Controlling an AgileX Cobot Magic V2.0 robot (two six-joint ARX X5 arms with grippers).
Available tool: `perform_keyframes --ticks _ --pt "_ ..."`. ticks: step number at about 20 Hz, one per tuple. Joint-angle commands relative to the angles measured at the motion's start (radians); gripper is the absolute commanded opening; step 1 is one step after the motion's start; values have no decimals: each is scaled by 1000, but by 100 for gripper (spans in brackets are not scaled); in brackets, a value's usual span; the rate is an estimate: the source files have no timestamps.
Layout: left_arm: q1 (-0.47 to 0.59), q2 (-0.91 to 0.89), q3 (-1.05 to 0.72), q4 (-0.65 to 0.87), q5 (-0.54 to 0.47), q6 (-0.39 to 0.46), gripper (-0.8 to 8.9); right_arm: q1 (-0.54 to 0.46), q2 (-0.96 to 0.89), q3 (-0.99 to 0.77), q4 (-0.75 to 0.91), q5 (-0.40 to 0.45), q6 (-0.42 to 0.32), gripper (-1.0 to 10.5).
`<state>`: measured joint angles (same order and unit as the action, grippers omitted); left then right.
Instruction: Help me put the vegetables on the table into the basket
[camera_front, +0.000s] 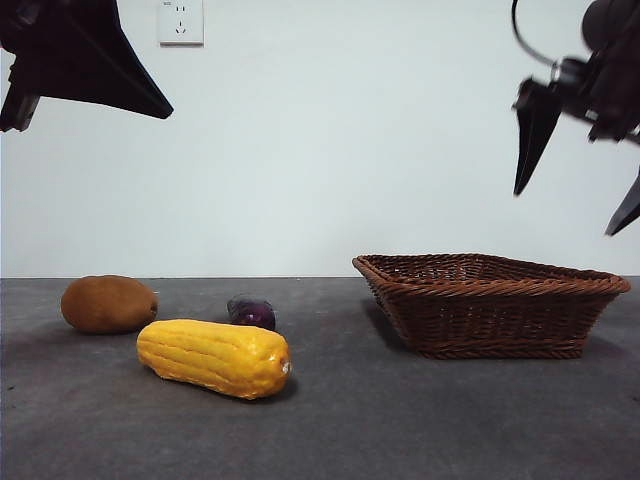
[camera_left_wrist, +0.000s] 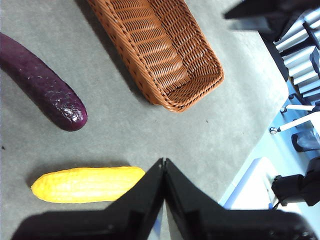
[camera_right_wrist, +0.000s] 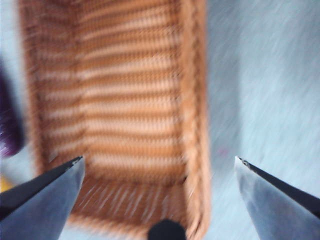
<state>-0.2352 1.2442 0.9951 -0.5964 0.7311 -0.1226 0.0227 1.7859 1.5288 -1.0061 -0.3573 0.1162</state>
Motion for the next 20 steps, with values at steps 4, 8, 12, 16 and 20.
perform_keyframes --ticks 4,8,12,16,20 --pt "-2 2 -1 -19 0 42 -1 11 193 127 -18 53 -66 502" --pt "-2 2 -1 -27 1 42 -1 11 285 169 -18 47 -86 475" --pt "-2 2 -1 -37 0 42 -2 11 332 180 -17 40 -101 239" --pt "-3 2 -1 -40 0 36 -1 11 340 180 -17 32 -121 -17" --pt "-7 2 -1 -56 0 -24 -1 10 339 180 -26 32 -113 -17"
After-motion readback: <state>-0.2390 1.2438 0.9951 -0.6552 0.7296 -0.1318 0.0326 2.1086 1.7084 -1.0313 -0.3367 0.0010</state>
